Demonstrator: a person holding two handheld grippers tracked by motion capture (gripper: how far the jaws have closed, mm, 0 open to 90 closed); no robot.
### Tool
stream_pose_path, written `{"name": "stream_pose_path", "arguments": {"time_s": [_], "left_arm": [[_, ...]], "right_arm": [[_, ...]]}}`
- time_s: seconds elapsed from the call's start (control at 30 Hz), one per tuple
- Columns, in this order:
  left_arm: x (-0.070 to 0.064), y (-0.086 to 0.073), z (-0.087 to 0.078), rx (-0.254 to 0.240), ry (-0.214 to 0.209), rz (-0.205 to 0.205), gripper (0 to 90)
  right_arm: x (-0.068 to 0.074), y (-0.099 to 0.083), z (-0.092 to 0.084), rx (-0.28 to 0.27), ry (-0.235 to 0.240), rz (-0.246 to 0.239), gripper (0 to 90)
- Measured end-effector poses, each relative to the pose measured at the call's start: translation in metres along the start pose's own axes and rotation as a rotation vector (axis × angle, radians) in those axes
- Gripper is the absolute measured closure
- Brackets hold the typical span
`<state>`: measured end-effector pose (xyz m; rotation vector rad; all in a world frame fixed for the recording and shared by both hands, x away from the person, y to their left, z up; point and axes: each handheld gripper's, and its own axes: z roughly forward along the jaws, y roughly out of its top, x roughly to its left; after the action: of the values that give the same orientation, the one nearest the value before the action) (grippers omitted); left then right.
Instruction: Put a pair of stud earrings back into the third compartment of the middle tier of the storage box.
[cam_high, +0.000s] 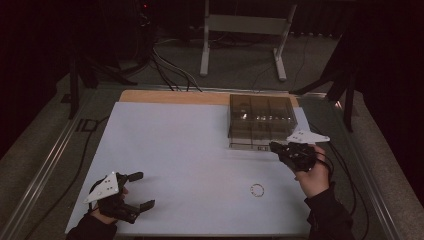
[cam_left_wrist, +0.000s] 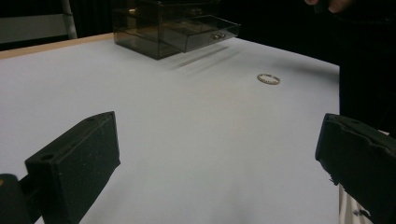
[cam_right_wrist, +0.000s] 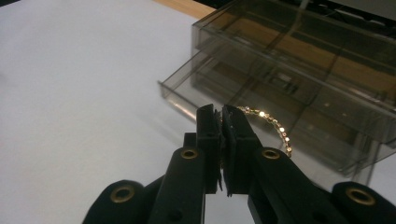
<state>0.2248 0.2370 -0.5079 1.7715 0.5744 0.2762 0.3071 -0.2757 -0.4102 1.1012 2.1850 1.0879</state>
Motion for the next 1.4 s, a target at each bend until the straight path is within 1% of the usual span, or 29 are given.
{"name": "stream_pose_path", "arguments": {"time_s": [0.07, 0.1, 0.23, 0.43, 0.5, 0.57, 0.73, 0.87, 0.9, 1.0, 1.03, 1.13, 1.17, 1.4], "left_arm": [[0.0, 0.0, 0.0, 0.0, -0.002, 0.0, 0.7], [0.0, 0.0, 0.0, 0.0, -0.002, 0.0, 0.8], [0.0, 0.0, 0.0, 0.001, -0.001, 0.001, 0.8], [0.0, 0.0, 0.0, 0.001, -0.002, 0.001, 0.8], [0.0, 0.0, 0.0, 0.001, -0.002, 0.001, 0.8], [0.0, 0.0, 0.0, 0.0, -0.002, -0.001, 0.7], [0.0, 0.0, 0.0, 0.0, -0.003, 0.001, 0.8], [0.0, 0.0, 0.0, -0.001, -0.003, -0.001, 0.7], [0.0, 0.0, 0.0, -0.001, -0.003, -0.001, 0.8], [0.0, 0.0, 0.0, -0.001, -0.003, -0.005, 0.7], [0.0, 0.0, 0.0, 0.0, -0.003, -0.004, 0.8], [0.0, 0.0, 0.0, 0.0, -0.004, -0.002, 0.8], [0.0, 0.0, 0.0, 0.0, -0.004, -0.002, 0.8], [0.0, 0.0, 0.0, 0.0, -0.005, -0.005, 0.8]], "right_arm": [[-0.004, 0.003, 0.001, -0.004, -0.006, 0.004, 86.7], [-0.004, 0.003, 0.001, -0.004, -0.006, 0.004, 86.7], [-0.014, 0.008, 0.004, 0.001, -0.029, 0.01, 86.7], [-0.028, 0.014, 0.009, 0.002, -0.046, 0.024, 86.7], [-0.03, 0.015, 0.01, 0.004, -0.05, 0.026, 86.7], [-0.036, 0.017, 0.014, 0.012, -0.057, 0.033, 86.7], [-0.046, 0.018, 0.023, 0.026, -0.066, 0.045, 86.7], [-0.054, 0.019, 0.033, 0.046, -0.077, 0.055, 86.7], [-0.054, 0.019, 0.033, 0.046, -0.077, 0.055, 86.7], [-0.061, 0.017, 0.043, 0.067, -0.087, 0.061, 86.7], [-0.063, 0.016, 0.046, 0.073, -0.084, 0.066, 86.7], [-0.066, 0.013, 0.05, 0.083, -0.085, 0.076, 86.6], [-0.07, 0.009, 0.055, 0.089, -0.081, 0.09, 86.6], [-0.081, -0.006, 0.068, 0.125, -0.085, 0.119, 86.5]]}}
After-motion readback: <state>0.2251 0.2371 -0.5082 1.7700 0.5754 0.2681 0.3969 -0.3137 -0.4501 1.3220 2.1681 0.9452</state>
